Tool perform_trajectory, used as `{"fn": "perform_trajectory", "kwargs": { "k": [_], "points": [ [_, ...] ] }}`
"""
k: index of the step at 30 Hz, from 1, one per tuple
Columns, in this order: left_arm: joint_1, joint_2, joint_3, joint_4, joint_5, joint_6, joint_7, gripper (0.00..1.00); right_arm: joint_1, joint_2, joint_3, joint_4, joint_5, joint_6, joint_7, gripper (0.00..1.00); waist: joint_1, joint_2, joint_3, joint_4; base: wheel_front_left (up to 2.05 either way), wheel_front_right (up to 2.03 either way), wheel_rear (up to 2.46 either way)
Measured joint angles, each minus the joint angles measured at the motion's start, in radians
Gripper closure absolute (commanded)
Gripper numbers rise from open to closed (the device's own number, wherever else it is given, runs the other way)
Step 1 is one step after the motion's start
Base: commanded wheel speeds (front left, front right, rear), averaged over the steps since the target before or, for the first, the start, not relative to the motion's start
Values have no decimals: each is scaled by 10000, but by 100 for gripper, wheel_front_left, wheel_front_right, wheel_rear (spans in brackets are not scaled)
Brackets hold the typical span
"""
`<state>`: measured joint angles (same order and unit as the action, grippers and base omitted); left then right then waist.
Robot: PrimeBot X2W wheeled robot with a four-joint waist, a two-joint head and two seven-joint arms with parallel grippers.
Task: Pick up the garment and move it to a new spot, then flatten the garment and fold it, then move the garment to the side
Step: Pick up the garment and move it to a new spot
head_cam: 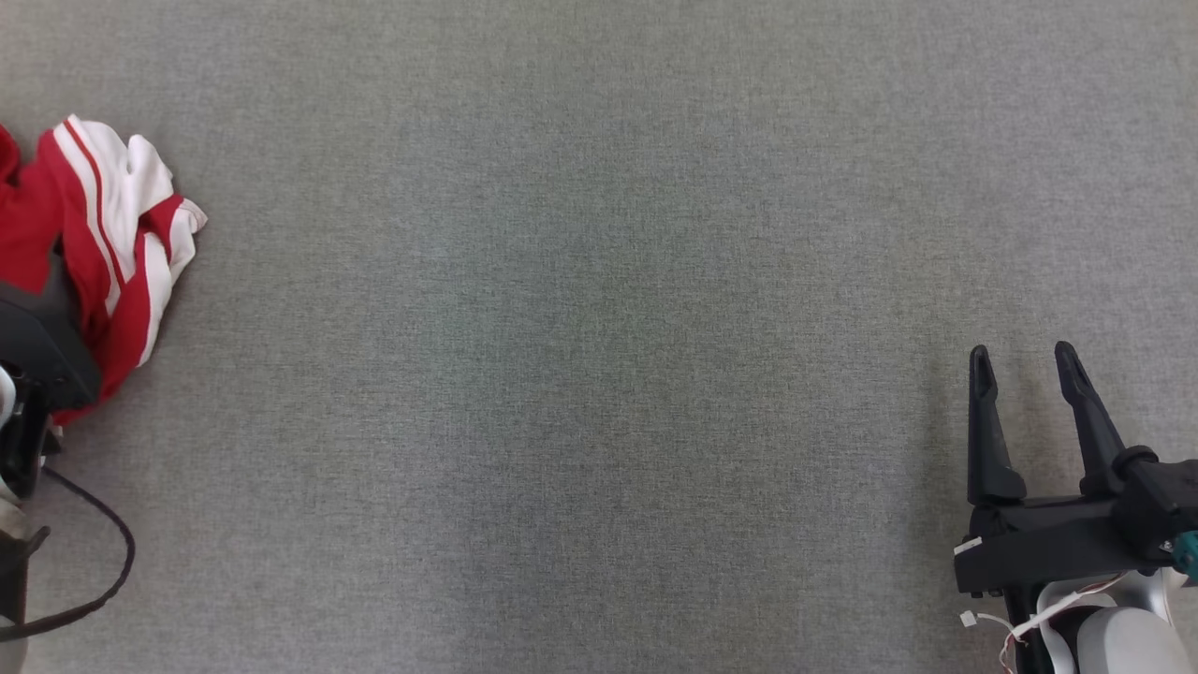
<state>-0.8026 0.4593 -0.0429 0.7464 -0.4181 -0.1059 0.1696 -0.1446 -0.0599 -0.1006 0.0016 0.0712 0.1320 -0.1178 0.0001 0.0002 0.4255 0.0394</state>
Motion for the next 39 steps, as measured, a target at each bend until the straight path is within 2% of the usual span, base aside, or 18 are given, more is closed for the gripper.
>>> {"fn": "perform_trajectory", "kwargs": {
  "k": [4,5,6,7,12,21,28,33,39],
  "points": [
    [-124,6,-267,640,-178,-88,984,0,-37,13,90,25,0,0,31,0,-1,0,-104,35,0,0,0],
    [-130,-13,-291,798,-267,-100,1229,7,-37,15,109,38,0,0,33,0,-2,0,-129,38,0,0,0],
    [-138,8,-341,915,-305,-105,1342,67,-42,17,132,40,0,0,38,0,-2,-1,-147,37,0,0,0],
    [-161,61,-428,986,-305,-167,1400,100,-57,27,159,42,0,0,44,0,-2,-1,-160,28,0,0,0],
    [-189,127,-587,1237,-376,-182,1097,100,-86,31,176,81,58,-2,42,0,-1,-1,-275,-11,0,0,0],
    [-584,232,-575,1005,-61,111,-1057,100,58,40,198,282,75,0,-59,0,-2,-2,-790,145,0,0,0],
    [-1172,334,-644,90,111,134,-2322,100,164,71,341,683,215,0,-226,0,-2,-2,-1399,307,0,0,0],
    [-1728,326,-920,-1162,309,90,-2506,100,261,82,376,988,408,-2,-433,0,-2,-2,-1837,291,0,0,0],
    [-2404,-127,-1569,-3035,454,4,-1981,100,279,86,487,1450,790,-2,-738,0,-2,-3,-2111,-91,0,0,0]
  ]
}}
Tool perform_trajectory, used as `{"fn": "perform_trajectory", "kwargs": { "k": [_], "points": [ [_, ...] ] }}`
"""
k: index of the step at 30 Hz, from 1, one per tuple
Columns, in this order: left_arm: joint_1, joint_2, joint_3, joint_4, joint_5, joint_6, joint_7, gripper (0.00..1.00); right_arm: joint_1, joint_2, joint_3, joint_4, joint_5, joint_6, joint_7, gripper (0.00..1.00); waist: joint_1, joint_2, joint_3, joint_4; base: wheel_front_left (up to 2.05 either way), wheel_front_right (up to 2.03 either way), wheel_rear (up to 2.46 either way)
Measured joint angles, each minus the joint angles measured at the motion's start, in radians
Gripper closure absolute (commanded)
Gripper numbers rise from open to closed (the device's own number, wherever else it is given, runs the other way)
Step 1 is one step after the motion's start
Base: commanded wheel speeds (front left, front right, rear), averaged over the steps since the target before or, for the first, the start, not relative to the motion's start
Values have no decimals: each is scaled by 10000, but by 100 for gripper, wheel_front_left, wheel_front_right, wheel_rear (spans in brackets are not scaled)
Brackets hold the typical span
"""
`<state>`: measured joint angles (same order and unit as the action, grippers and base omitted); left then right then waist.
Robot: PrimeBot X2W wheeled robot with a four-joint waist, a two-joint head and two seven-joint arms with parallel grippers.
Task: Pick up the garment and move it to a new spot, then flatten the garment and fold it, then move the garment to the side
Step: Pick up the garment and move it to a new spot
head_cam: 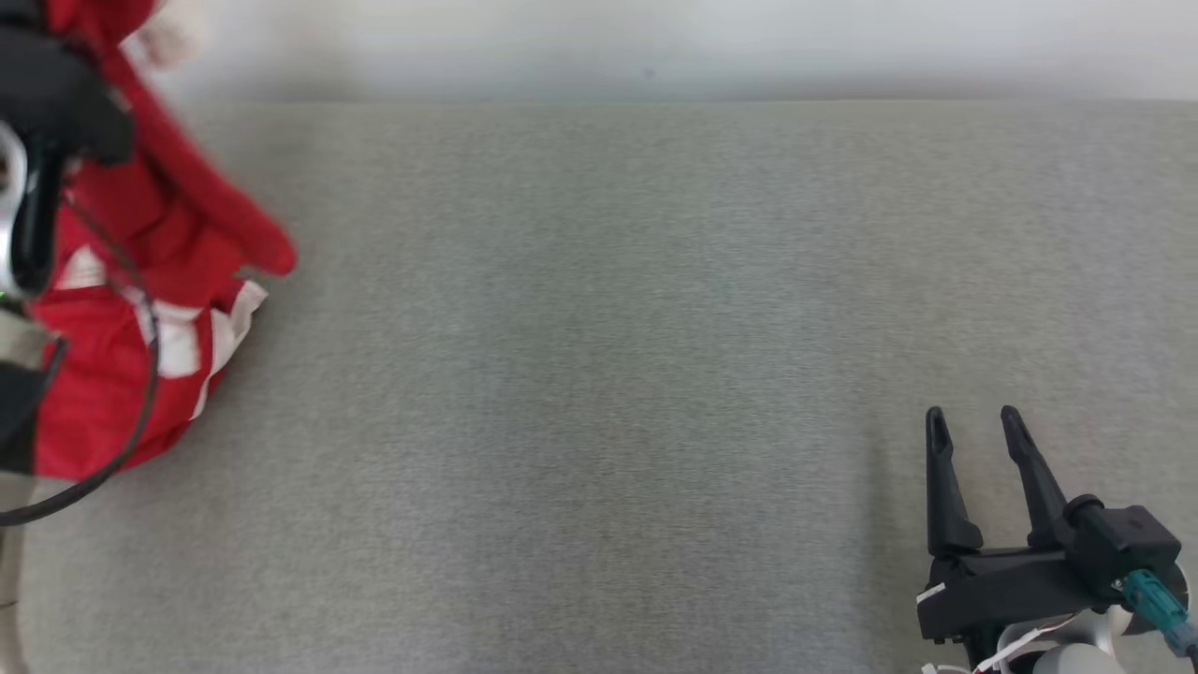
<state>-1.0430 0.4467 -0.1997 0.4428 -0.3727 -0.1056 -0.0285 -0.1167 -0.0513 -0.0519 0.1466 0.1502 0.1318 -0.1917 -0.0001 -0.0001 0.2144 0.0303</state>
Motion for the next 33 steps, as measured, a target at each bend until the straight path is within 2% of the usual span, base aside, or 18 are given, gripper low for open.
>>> {"fn": "perform_trajectory", "kwargs": {
  "k": [8,17,20,23,28,33],
  "points": [
    [-607,-1166,-844,-1164,-180,12,709,100,-117,4,255,865,508,2,-395,0,0,0,-136,-976,0,0,0],
    [-1276,-3164,-2196,-493,-506,-92,637,100,-284,4,171,1546,709,0,-642,0,1,0,-287,-2321,0,0,0],
    [-1397,-3613,-2633,-50,-667,-148,378,100,-307,6,113,1674,721,2,-658,0,1,0,-333,-2720,0,0,0],
    [-1440,-3877,-3227,347,-1168,-178,13,100,-325,6,82,1785,790,2,-688,0,1,1,-407,-3126,0,0,0],
    [-1014,-3962,-3680,468,-1745,-140,-587,100,-326,6,94,1793,846,0,-700,0,0,0,-468,-3274,0,0,0],
    [476,-3954,-4004,594,-2336,345,-1390,100,-284,4,-77,1672,784,0,-700,0,1,0,-433,-3074,0,0,0]
  ]
}}
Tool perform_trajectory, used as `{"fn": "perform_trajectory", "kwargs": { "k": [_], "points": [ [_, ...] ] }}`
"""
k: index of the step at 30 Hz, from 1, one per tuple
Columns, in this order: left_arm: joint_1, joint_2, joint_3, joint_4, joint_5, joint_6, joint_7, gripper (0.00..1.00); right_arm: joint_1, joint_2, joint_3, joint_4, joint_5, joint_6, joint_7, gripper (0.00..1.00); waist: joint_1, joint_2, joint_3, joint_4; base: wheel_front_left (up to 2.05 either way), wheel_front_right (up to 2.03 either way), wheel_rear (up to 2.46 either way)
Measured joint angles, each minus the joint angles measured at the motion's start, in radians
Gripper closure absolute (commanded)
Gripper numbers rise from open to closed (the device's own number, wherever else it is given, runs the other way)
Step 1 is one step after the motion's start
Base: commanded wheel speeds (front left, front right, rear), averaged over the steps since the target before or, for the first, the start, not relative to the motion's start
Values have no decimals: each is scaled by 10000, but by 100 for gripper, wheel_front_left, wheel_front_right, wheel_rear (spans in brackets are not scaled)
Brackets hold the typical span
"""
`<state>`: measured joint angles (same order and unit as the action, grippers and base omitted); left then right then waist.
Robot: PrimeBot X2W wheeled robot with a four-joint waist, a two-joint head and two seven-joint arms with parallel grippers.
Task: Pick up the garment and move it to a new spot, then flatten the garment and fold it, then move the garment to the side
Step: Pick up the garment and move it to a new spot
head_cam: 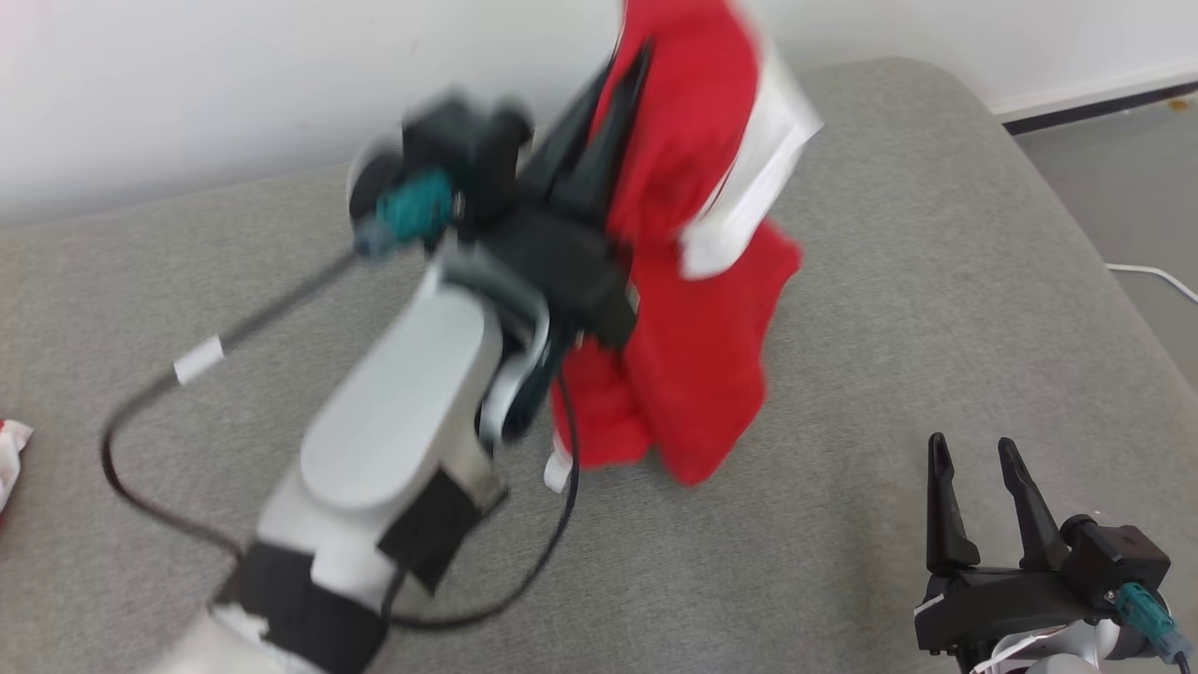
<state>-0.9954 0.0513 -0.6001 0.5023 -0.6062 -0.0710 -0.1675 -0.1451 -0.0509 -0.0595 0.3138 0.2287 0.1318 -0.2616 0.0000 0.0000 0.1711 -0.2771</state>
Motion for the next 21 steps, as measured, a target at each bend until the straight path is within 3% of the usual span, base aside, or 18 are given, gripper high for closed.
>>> {"fn": "perform_trajectory", "kwargs": {
  "k": [3,13,14,15,16,21],
  "points": [
    [1054,94,-4,261,-71,190,-353,100,12,8,-17,-35,-94,0,0,0,0,0,35,200,0,0,0],
    [4604,1400,1110,190,-242,773,-924,100,72,6,-58,-150,-391,2,-19,0,0,0,98,908,0,0,0],
    [4912,1467,1246,58,-169,811,-926,84,93,4,-36,-142,-410,2,-19,0,0,0,89,983,0,0,0],
    [5201,1505,1392,-121,-63,832,-940,10,109,4,-27,-138,-451,2,-17,0,0,0,76,1059,0,0,0],
    [5452,1547,1498,-314,84,842,-947,0,119,8,-10,-142,-474,2,-15,0,0,0,60,1137,0,0,0],
    [6437,1526,2378,-1492,848,790,-951,0,191,6,-6,-249,-612,2,86,0,0,0,-97,1508,0,0,0]
  ]
}}
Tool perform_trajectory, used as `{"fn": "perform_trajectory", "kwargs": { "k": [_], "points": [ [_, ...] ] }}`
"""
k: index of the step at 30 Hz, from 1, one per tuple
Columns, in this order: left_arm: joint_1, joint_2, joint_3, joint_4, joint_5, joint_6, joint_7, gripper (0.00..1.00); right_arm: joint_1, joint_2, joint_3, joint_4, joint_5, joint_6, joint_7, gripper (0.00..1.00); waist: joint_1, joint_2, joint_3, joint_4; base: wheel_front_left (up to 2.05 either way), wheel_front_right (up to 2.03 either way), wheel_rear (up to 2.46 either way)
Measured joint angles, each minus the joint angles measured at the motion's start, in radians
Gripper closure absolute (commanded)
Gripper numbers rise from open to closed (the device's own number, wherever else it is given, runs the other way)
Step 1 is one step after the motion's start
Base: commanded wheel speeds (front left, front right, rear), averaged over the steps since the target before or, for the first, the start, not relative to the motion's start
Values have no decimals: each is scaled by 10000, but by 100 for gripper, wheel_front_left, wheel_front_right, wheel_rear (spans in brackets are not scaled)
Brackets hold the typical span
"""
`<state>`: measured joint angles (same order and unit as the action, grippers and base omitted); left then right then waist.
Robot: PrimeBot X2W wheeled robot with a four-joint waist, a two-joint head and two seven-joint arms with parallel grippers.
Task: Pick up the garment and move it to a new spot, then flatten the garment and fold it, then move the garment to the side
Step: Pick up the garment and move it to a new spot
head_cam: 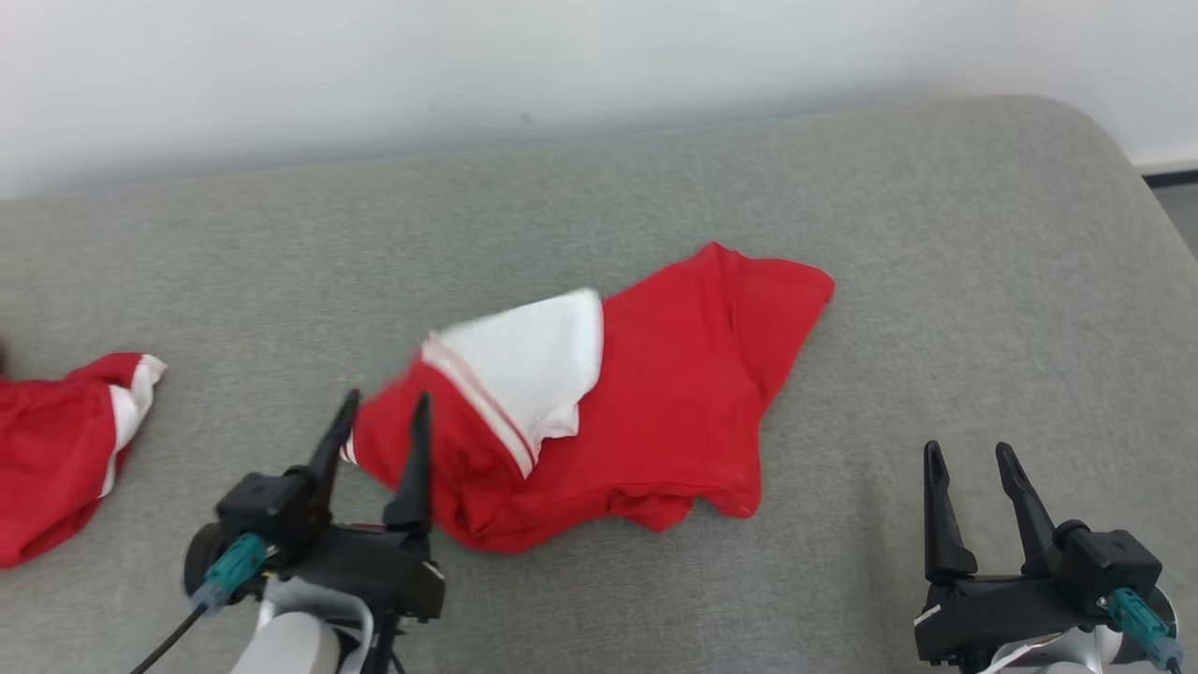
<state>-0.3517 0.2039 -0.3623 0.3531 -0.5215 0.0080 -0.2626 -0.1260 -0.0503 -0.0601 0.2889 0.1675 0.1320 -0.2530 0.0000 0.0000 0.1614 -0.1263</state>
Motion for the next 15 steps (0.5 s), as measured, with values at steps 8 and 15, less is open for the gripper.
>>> {"fn": "perform_trajectory", "kwargs": {
  "k": [8,15],
  "points": [
    [1071,-121,1386,-1340,1256,-96,0,0,288,0,-8,-336,-117,0,268,0,-1,0,-454,587,0,0,0],
    [1918,-77,2387,-2236,1852,-117,0,0,604,0,44,-658,-198,-2,508,0,-1,0,-926,1060,0,0,0]
  ]
}}
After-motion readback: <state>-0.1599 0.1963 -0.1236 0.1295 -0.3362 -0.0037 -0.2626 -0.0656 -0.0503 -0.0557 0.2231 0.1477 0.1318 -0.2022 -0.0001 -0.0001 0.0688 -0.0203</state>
